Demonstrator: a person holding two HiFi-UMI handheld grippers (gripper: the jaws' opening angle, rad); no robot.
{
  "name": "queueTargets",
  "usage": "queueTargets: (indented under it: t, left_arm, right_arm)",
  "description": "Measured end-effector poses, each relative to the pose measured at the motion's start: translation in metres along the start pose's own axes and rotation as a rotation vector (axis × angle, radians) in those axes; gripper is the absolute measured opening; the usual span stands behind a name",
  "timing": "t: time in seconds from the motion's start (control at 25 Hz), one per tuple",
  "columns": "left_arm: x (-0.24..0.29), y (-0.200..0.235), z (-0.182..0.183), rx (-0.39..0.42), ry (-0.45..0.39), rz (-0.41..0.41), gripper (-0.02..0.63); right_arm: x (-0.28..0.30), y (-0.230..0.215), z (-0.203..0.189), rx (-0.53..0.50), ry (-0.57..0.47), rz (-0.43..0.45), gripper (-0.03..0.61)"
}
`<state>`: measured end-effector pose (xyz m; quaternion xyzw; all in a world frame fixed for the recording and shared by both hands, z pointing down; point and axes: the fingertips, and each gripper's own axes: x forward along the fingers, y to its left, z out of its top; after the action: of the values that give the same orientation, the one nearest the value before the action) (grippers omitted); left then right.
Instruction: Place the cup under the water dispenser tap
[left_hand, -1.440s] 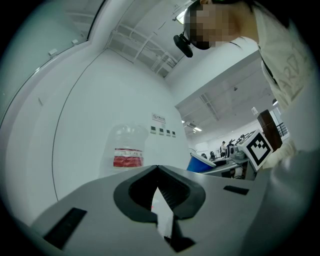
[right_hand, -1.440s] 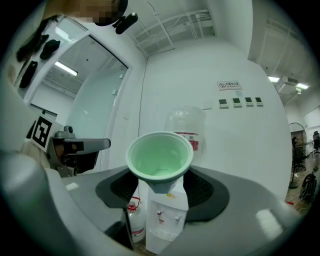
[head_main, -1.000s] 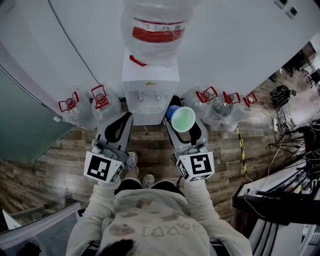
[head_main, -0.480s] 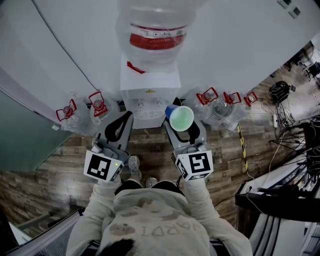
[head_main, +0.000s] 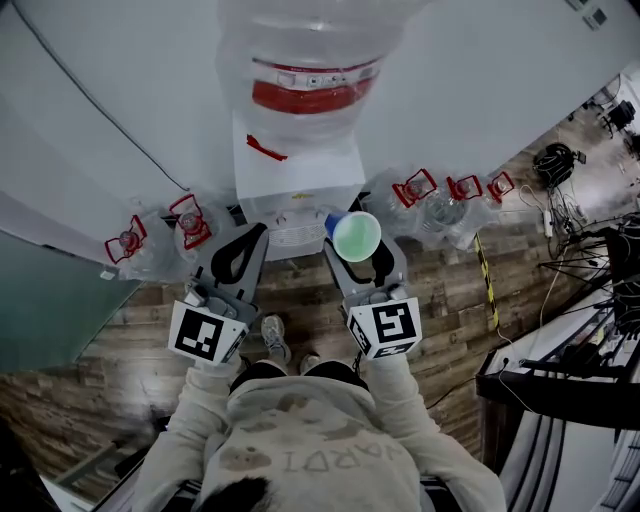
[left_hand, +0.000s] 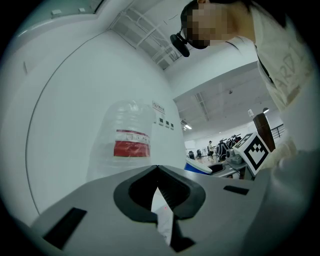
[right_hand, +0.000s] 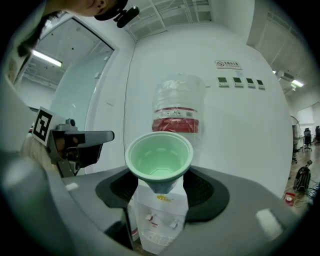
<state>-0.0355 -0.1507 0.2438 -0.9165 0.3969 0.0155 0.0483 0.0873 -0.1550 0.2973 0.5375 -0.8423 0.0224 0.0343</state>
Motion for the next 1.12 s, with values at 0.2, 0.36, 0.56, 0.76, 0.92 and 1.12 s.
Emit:
queueTargets:
  t: [0.2, 0.36, 0.56, 0.76, 0.92, 1.12]
  left_arm:
    - [0.016, 0.02, -0.016, -0.011, 0.023, -0.034, 0.005]
    - [0.023, 0.035, -0.033, -0.027, 0.047, -0.049, 0.005]
    - [0.027, 0.046, -0.054, -0.051, 0.061, -0.065, 0.005]
    - [0.031, 0.056, -0.077, -0.094, 0.093, -0.067, 0.005]
    - [0.031, 0.055, -0.094, -0.139, 0.122, -0.067, 0.005]
    - [0.028, 0.052, -0.111, -0.146, 0.14, -0.069, 0.005]
  right_arm:
    - [0.026, -0.004, -0.017, 0.026, 0.038, -0.022, 0.287]
    - [0.042, -0.004, -0.037, 0.046, 0.078, -0.031, 0.287]
    - [0.06, -0.003, -0.065, 0.065, 0.13, -0.033, 0.287]
    - [0.077, -0.002, -0.096, 0.077, 0.17, -0.033, 0.287]
    - [0.083, -0.001, -0.118, 0.078, 0.193, -0.033, 0.287]
    - [0.088, 0.001, -0.151, 0.083, 0.227, -0.034, 0.287]
